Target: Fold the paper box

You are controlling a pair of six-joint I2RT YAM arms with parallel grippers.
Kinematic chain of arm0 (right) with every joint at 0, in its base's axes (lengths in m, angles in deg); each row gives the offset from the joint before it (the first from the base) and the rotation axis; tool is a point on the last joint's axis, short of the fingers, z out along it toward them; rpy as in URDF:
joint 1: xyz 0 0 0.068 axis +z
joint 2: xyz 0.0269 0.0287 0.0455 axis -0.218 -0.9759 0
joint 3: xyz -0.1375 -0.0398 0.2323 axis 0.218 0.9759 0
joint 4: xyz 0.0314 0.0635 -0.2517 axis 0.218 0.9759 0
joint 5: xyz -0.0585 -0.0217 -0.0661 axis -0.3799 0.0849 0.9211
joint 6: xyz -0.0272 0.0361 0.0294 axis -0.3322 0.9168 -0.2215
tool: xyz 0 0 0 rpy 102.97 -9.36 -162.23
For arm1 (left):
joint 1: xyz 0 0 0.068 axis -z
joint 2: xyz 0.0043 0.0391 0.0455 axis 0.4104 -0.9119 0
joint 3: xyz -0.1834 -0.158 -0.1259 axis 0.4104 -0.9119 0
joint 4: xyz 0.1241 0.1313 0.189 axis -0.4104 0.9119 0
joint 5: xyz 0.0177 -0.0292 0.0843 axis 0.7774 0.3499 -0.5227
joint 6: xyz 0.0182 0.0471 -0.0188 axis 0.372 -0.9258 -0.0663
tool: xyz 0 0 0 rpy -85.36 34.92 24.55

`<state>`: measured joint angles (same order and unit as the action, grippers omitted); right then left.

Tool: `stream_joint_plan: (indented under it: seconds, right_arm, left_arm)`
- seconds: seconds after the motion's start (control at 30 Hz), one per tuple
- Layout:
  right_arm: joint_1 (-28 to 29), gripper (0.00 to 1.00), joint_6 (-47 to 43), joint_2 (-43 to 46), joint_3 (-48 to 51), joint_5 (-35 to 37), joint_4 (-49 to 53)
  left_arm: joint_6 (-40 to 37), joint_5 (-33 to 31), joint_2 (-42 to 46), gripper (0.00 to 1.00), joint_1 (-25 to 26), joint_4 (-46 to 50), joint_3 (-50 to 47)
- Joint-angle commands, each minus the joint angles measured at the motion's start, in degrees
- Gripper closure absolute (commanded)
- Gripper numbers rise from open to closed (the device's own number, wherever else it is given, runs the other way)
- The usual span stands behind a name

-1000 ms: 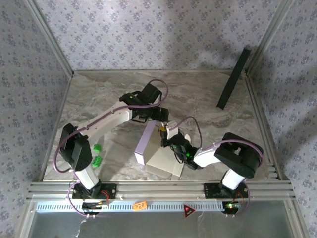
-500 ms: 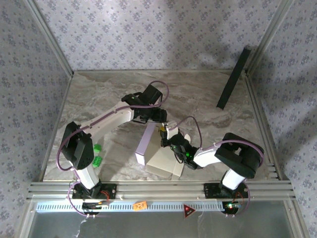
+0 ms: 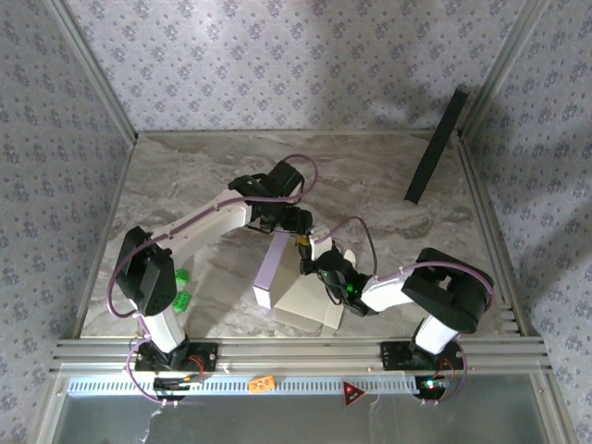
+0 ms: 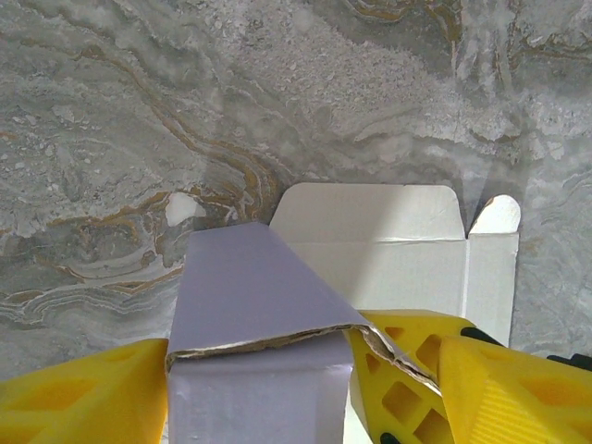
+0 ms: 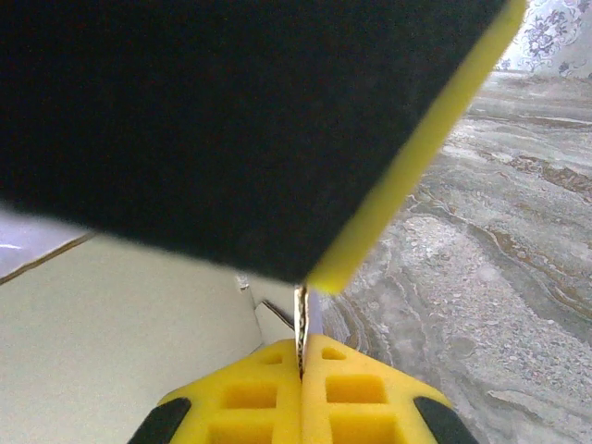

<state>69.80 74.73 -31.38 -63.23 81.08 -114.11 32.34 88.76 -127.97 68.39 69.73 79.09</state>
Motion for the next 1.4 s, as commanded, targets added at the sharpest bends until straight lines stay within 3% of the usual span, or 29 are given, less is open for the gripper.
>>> stream_joint_plan:
  seconds: [0.0,0.37,0.67,0.77,0.87,1.1,1.23,1.37]
  right_arm:
    - [0.83,1.0,-1.15,-0.7,-0.04,-1.42,7.3]
    - [1.58,0.85,-6.28,5.46,0.45,-1.73,10.21]
    - [-0.02,0.76,-9.82,12.6,1.84,-7.27,16.19]
    - [-4.07,0.76,-12.18,15.02,3.23,-14.2,16.74]
    - [-10.34,0.75,-14.14,15.48,3.89,-25.61,16.59]
    - [-22.32,0.71,-16.59,8.31,1.95,-47.39,9.67]
    - [-24.6,0.62,-15.85,0.41,-1.39,-56.83,1.73]
    - [-24.78,0.57,-14.28,-5.81,-4.99,-61.82,-4.16]
  left_arm:
    - [-2.03,1.22,-2.11,0.26,0.58,4.19,1.71]
    - [-2.62,0.56,-2.21,0.38,0.68,5.13,2.36]
    - [-3.26,0.2,-2.12,0.45,0.78,5.39,2.47]
    - [-3.62,0.28,-2.12,0.47,0.76,5.47,2.59]
    - [-3.97,0.12,-2.31,0.48,0.73,5.57,2.59]
    - [-4.57,0.73,-2.47,0.52,0.76,5.39,2.56]
    - [-5.18,1.16,-2.56,0.52,0.75,5.46,2.77]
    - [-5.68,1.35,-2.55,0.54,0.68,5.78,3.02]
